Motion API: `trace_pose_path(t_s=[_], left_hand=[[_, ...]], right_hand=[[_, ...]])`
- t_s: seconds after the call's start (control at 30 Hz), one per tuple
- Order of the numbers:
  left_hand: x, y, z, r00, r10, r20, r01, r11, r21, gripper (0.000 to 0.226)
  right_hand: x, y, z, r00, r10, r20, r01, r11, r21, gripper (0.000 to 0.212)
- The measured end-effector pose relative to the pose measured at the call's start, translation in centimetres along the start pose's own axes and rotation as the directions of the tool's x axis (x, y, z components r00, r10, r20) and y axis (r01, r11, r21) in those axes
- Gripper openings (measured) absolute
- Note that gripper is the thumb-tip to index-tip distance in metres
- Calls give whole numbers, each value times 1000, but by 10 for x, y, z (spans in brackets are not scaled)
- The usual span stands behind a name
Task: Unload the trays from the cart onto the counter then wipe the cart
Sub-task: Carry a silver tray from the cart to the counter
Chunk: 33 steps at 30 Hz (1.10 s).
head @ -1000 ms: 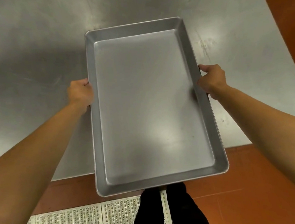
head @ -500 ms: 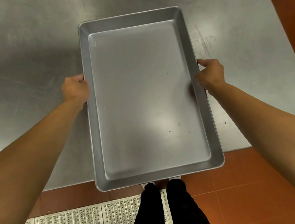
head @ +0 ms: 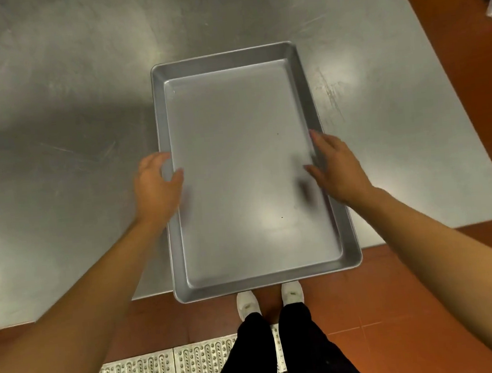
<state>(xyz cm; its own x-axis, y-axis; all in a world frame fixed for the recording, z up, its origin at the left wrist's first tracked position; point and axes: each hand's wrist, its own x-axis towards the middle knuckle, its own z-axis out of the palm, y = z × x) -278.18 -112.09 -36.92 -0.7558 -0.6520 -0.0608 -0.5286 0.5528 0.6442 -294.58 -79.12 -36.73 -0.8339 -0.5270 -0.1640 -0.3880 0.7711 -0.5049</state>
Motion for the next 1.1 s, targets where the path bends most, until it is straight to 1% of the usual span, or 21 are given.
trace_pose_path(t_s=[0.03, 0.07, 0.1, 0.13, 0.2, 0.23, 0.3, 0.37, 0.47, 0.6, 0.67, 0.73, 0.8, 0.87, 0.97, 1.1], left_hand=[[-21, 6, -1, 993, 96, 66, -96, 995, -13, 39], [-43, 9, -2, 977, 152, 148, -152, 988, -12, 39], [-63, 10, 0, 956, 172, 239, -176, 984, -4, 40], [-84, 10, 1, 932, 167, 321, -181, 983, 16, 41], [-122, 3, 6, 887, 164, 431, -207, 977, 55, 45], [-140, -2, 7, 869, 161, 468, -220, 973, 74, 47], [-166, -14, 12, 845, 115, 523, -202, 973, 113, 51], [-186, -19, 15, 847, 77, 526, -186, 970, 158, 51], [-207, -24, 18, 862, 60, 503, -213, 944, 252, 46], [-225, -31, 21, 891, -17, 454, -171, 913, 370, 30], [-229, -32, 25, 903, -38, 427, -158, 897, 413, 21], [-229, -32, 29, 923, -63, 381, -119, 891, 437, 20], [-226, -29, 30, 933, -86, 349, -86, 889, 450, 21], [-221, -27, 31, 933, -99, 346, -77, 884, 461, 21], [-216, -30, 34, 929, -120, 350, -76, 864, 499, 21], [-212, -29, 37, 937, -97, 334, -97, 850, 518, 23]], right_hand=[[-20, -4, 3, 993, -82, 84, 84, 996, -20, 75], [-40, -7, 6, 973, -149, 176, 156, 987, -30, 74], [-59, -10, 11, 947, -193, 257, 208, 978, -33, 73], [-75, -12, 16, 921, -207, 329, 232, 972, -38, 72], [-104, -16, 25, 885, -194, 424, 234, 971, -43, 77], [-116, -17, 29, 876, -188, 444, 230, 972, -42, 79], [-134, -14, 36, 871, -182, 456, 233, 971, -59, 70], [-152, -7, 41, 864, -216, 454, 292, 951, -103, 60], [-166, 9, 46, 868, -244, 432, 341, 926, -161, 47], [-175, 34, 44, 895, -247, 370, 321, 935, -152, 22], [-182, 44, 46, 912, -232, 339, 294, 944, -147, 20], [-186, 49, 50, 932, -211, 296, 258, 957, -130, 20], [-182, 50, 52, 944, -168, 284, 213, 968, -135, 22], [-175, 50, 54, 943, -157, 293, 205, 969, -140, 23], [-167, 52, 55, 935, -153, 321, 194, 976, -101, 20], [-156, 48, 50, 927, -122, 354, 158, 985, -74, 20]])
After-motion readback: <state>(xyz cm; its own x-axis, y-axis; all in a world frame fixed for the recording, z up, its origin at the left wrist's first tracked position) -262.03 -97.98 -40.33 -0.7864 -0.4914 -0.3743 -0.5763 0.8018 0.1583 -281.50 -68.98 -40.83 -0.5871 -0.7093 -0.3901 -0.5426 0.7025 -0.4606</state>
